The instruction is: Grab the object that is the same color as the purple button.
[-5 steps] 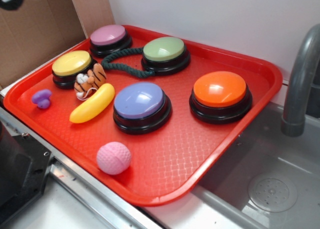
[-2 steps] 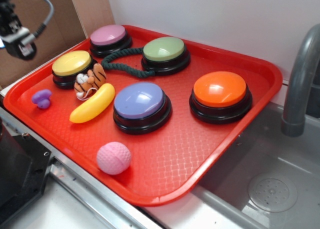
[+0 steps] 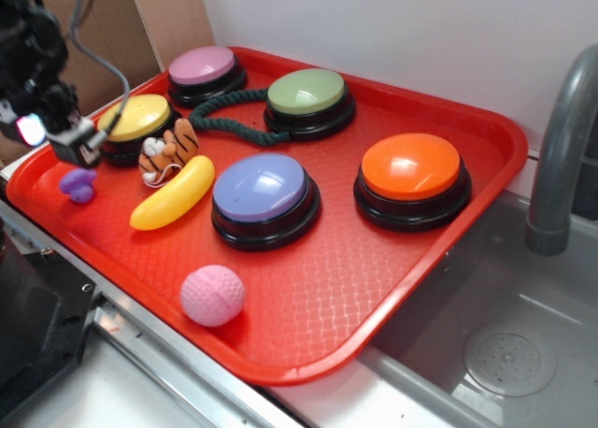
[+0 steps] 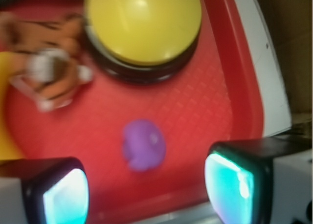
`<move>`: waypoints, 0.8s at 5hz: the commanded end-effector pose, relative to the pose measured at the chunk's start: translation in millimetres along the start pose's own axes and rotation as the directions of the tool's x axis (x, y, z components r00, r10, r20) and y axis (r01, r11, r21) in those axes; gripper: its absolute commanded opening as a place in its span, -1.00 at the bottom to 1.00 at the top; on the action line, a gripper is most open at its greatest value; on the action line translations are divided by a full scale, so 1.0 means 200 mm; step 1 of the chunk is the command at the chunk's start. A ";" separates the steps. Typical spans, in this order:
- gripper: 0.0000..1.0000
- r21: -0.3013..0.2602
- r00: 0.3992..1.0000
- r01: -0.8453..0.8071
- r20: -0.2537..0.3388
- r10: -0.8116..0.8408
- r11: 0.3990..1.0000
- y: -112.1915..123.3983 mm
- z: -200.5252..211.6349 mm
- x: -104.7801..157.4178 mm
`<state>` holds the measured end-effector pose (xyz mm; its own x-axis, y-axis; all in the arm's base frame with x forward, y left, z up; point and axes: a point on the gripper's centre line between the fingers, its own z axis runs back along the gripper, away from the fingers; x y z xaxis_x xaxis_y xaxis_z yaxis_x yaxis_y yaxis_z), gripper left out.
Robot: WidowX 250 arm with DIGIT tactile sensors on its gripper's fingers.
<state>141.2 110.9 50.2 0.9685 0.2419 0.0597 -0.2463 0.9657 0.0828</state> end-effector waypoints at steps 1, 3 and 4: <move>1.00 0.020 0.999 -0.029 -0.039 0.029 0.999 0.01 -0.16 0.02; -1.00 0.038 0.995 -0.104 0.008 0.103 0.994 -0.01 -0.09 -0.01; -1.00 0.022 0.991 -0.130 -0.009 0.130 0.991 0.00 -0.04 0.01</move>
<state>140.3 102.9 31.8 0.9300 0.3674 0.0081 -0.3666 0.9261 0.0892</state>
